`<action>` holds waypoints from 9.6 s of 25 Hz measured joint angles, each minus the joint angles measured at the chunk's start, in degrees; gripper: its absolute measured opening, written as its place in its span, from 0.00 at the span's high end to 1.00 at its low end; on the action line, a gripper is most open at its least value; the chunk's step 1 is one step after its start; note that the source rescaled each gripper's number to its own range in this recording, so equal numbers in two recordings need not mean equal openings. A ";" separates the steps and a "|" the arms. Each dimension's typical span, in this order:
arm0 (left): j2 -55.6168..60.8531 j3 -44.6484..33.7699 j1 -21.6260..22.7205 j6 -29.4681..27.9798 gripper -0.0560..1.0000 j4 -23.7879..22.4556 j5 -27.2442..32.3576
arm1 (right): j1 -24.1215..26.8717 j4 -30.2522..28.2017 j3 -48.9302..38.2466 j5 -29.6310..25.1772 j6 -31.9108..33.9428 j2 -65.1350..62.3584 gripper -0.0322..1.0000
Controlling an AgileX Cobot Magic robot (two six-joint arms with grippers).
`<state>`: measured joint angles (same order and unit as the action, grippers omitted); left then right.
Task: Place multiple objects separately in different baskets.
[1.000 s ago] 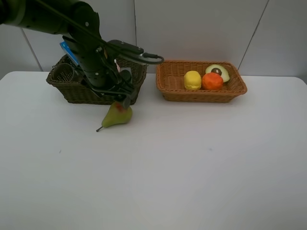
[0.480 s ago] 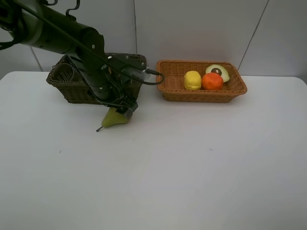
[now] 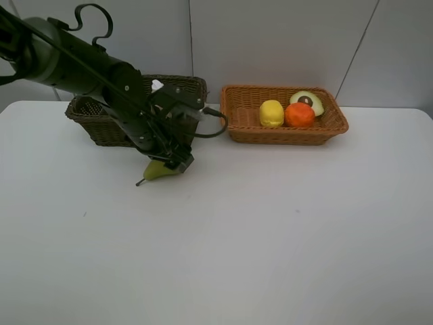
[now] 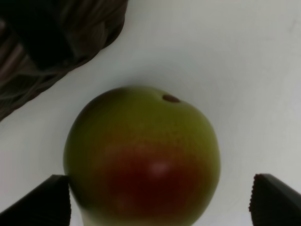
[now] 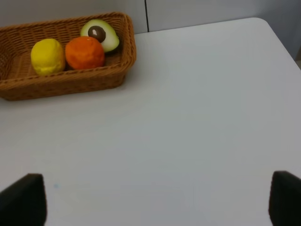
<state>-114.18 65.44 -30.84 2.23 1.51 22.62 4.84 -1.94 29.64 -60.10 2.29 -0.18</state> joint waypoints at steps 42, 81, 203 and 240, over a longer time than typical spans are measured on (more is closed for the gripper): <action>-5.61 -0.41 0.00 0.24 0.00 -0.95 -5.99 | 0.00 0.00 0.00 0.00 0.00 0.00 0.00; -4.21 -0.22 0.00 -0.28 0.09 0.67 -5.51 | 0.00 0.00 0.00 0.00 0.00 0.00 0.00; -22.00 25.18 -8.80 2.95 0.05 2.31 -47.97 | 0.00 0.00 0.00 0.01 0.00 0.00 0.00; -8.74 25.25 -8.68 2.34 0.00 2.12 -20.11 | 0.00 0.00 0.00 0.01 0.00 0.00 0.00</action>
<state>-122.92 90.69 -39.52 4.57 3.63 2.51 4.84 -1.94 29.64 -60.08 2.29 -0.18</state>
